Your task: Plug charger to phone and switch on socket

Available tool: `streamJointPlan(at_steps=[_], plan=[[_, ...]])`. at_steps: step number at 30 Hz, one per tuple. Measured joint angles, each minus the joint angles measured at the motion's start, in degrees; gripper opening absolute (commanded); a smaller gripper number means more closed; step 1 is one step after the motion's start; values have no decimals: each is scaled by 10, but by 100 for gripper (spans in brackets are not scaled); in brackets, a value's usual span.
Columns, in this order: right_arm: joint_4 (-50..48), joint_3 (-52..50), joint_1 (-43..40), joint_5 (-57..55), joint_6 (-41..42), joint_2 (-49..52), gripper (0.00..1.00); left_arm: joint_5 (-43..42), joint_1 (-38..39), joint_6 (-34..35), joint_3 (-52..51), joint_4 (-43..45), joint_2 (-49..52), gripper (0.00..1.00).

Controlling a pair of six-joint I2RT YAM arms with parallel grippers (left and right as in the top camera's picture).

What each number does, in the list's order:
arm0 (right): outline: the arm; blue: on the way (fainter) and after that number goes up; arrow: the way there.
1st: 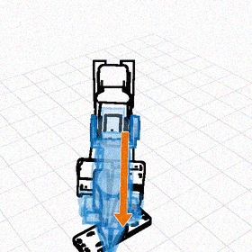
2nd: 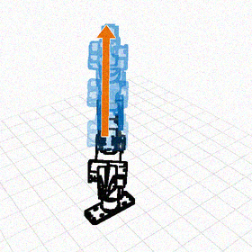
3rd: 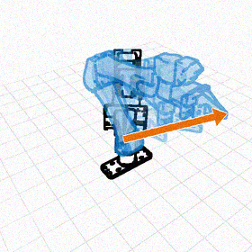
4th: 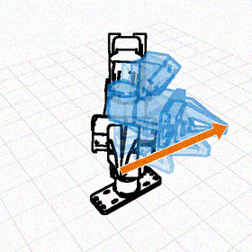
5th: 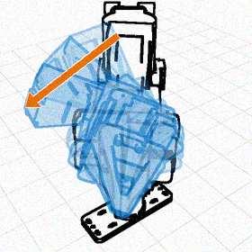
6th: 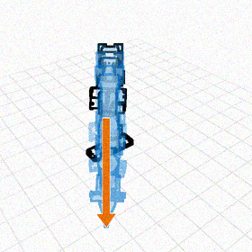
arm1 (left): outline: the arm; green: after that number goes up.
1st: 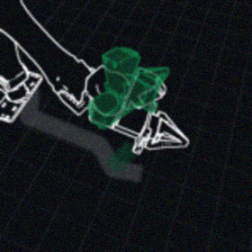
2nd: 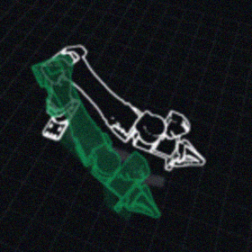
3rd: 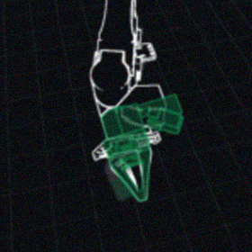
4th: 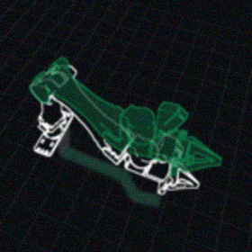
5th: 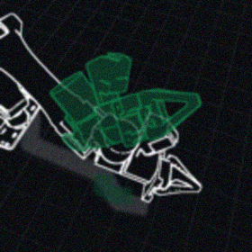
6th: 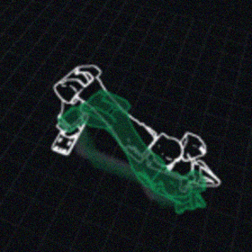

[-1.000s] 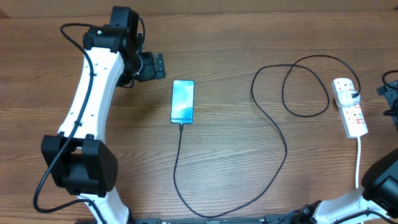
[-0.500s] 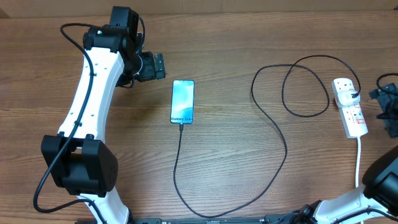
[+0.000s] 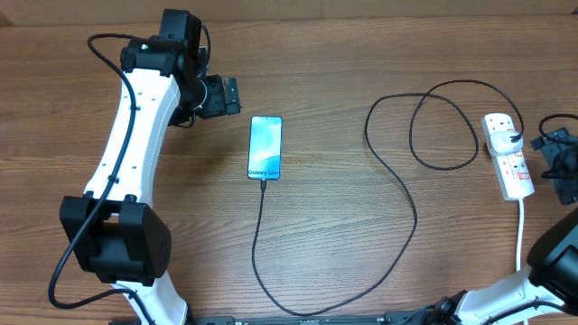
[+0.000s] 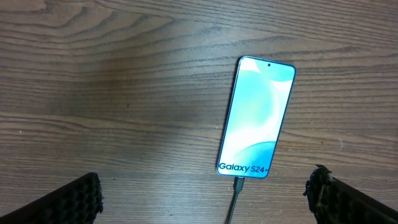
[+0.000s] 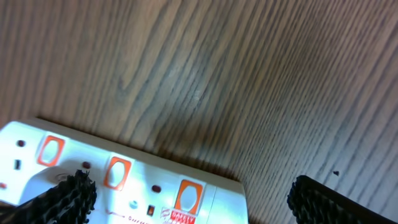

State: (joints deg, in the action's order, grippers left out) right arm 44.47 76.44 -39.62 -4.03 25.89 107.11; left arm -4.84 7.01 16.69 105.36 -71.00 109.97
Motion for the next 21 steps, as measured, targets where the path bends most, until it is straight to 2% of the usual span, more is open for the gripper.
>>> streamJointPlan(at_steps=[21], plan=[[-50, -10, 0, 8, -59, 52, 100, 0, 0, 0, 0, 0, 0, 100]])
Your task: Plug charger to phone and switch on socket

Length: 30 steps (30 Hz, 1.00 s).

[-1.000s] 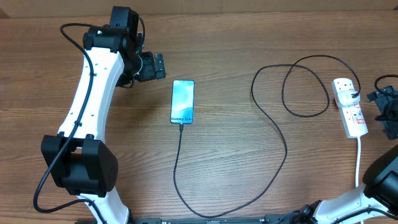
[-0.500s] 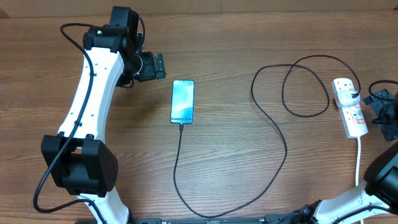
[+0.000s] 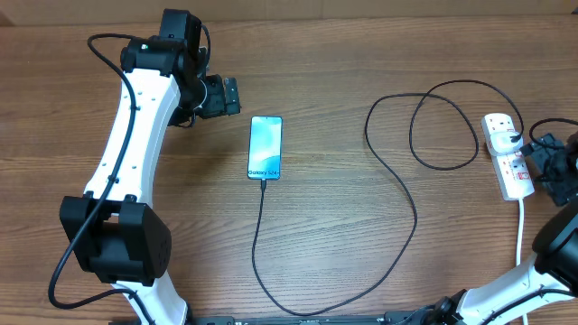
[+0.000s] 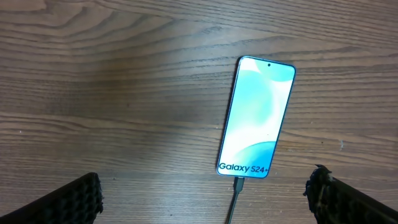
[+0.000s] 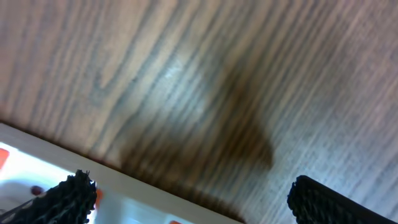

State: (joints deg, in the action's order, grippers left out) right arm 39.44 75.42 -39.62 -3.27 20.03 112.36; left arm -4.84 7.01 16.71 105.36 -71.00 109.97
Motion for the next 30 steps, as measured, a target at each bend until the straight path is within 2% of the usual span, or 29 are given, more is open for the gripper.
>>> streamJointPlan(at_steps=[30], plan=[[10, 0, 0, 31, -21, 0, 100, 0, 0, 0, 0, 0, 0, 100]])
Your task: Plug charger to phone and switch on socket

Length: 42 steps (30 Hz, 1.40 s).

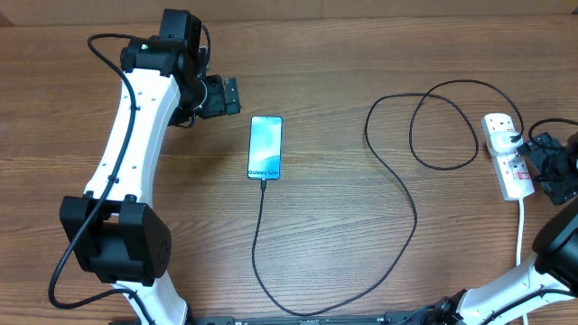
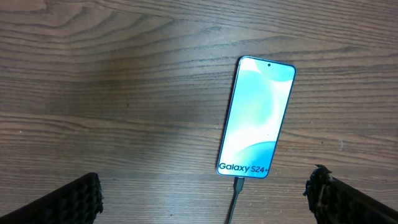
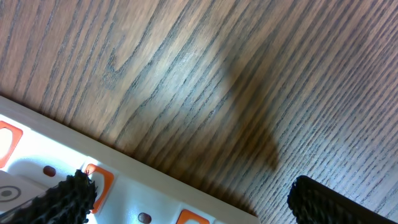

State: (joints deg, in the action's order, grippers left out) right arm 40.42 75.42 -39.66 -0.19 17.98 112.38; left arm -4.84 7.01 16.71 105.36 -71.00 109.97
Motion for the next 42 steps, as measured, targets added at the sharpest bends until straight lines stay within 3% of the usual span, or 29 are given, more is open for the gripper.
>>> streamJointPlan(at_steps=[42], plan=[[-2, 0, 0, 9, -16, 0, 100, 0, 0, 0, 0, 0, 0, 100]])
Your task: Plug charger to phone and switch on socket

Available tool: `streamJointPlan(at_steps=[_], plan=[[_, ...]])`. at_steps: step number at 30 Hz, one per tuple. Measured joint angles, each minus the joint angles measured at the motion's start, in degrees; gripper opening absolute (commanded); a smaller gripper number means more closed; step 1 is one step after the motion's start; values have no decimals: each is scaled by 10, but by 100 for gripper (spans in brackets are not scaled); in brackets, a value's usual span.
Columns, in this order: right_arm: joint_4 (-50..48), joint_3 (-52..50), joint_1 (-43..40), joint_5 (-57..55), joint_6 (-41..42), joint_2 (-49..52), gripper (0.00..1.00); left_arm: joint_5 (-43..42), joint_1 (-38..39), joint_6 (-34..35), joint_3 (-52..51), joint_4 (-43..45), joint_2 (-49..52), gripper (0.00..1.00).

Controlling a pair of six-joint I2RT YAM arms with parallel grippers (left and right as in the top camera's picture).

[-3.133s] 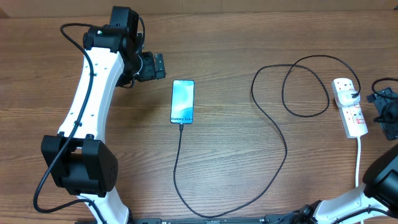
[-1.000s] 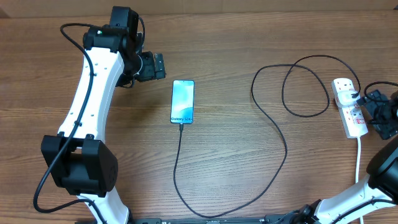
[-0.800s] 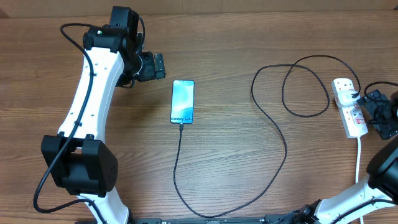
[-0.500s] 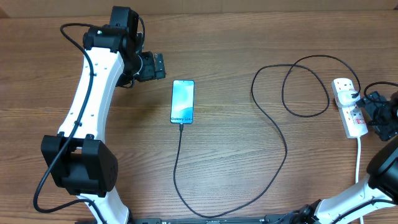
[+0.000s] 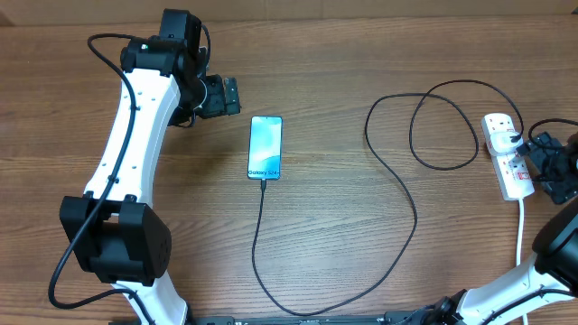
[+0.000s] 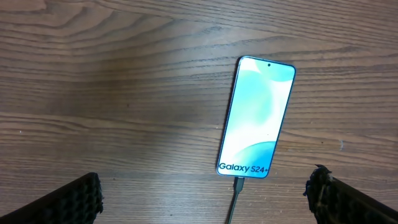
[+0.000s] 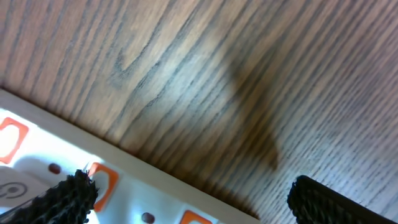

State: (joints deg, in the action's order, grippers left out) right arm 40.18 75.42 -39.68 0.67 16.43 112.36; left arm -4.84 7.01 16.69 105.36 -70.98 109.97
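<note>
The phone [image 5: 265, 147] lies screen-up in the middle of the table, its lit screen [image 6: 257, 117] reading Galaxy S24+. A black cable [image 5: 397, 194] is plugged into the phone's near end [image 6: 237, 185] and loops across to the white socket strip [image 5: 507, 153] at the right edge, where a plug sits in it. My left gripper [image 5: 231, 96] hangs open up-left of the phone, its fingers [image 6: 78, 198] far apart. My right gripper [image 5: 542, 164] is open at the strip's right side; one fingertip [image 7: 69, 194] is over the strip's orange switches [image 7: 102, 180].
The strip's white lead [image 5: 521, 230] runs toward the near edge on the right. The cable makes a wide loop [image 5: 442, 126] between phone and strip. Both white arms [image 5: 126, 153] stand along the table's sides.
The right wrist view has shifted slightly along the socket strip and is a little blurred; the switches sit a bit lower in it. Phone, cable and left arm are unchanged.
At first my right gripper stood off the strip's right side, with the row of switches in its view. Then it had moved in against the strip and has stayed over the switches since. The phone stayed plugged in and the left gripper stayed open.
</note>
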Motion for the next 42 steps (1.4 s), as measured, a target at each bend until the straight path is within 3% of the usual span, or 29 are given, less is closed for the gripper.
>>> streamJointPlan(at_steps=[42], plan=[[14, 0, -1, 14, -4, 0, 100, 0, 0, 0, 0, 0, 0, 100]])
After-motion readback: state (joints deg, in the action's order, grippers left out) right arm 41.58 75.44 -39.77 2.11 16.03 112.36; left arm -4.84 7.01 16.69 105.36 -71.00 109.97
